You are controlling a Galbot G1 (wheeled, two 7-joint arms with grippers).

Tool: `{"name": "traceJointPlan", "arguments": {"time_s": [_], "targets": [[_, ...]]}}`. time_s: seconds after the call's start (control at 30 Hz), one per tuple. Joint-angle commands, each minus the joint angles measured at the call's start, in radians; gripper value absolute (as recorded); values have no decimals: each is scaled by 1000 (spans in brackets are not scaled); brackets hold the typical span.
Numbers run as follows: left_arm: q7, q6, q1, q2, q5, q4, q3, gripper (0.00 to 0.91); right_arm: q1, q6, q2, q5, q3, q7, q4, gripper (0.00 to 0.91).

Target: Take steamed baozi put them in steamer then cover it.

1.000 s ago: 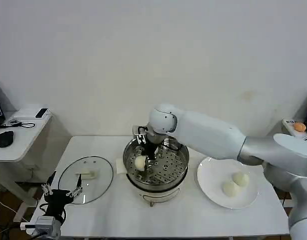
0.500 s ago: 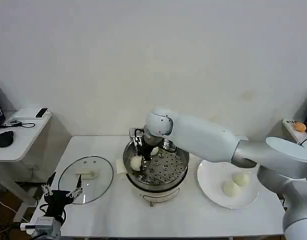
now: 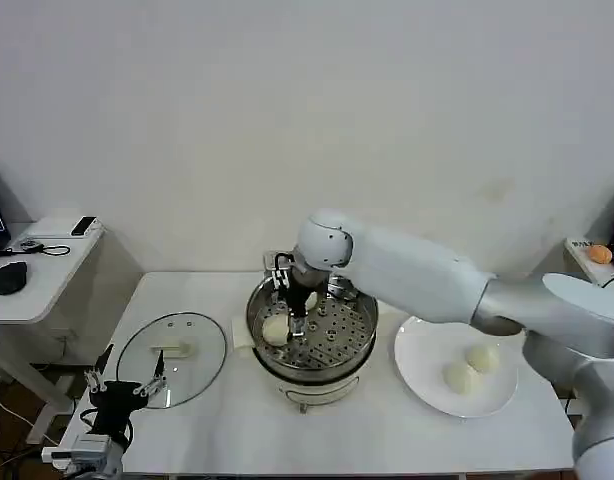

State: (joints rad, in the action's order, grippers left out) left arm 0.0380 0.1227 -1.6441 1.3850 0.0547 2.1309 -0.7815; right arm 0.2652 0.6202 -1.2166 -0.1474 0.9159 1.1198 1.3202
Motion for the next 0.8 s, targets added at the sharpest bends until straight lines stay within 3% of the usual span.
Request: {"name": "traceJointPlan", "arguments": {"time_s": [0.03,0.37,0.57,0.8], "targets": [[1,1,0,-2,0,2,-1,907,24,-8,114,-1,-16,32,72,907],[7,5,0,-4,0,23,10,907,79,-96,440,36,-107,195,251,907],[5,11,-3,-8,-5,25,10,907,47,-135,640,64,-135,213,306,907],[6,18,2,-3,-5,19,12,907,-100,-217,787,127,-254,227,321,907]]}}
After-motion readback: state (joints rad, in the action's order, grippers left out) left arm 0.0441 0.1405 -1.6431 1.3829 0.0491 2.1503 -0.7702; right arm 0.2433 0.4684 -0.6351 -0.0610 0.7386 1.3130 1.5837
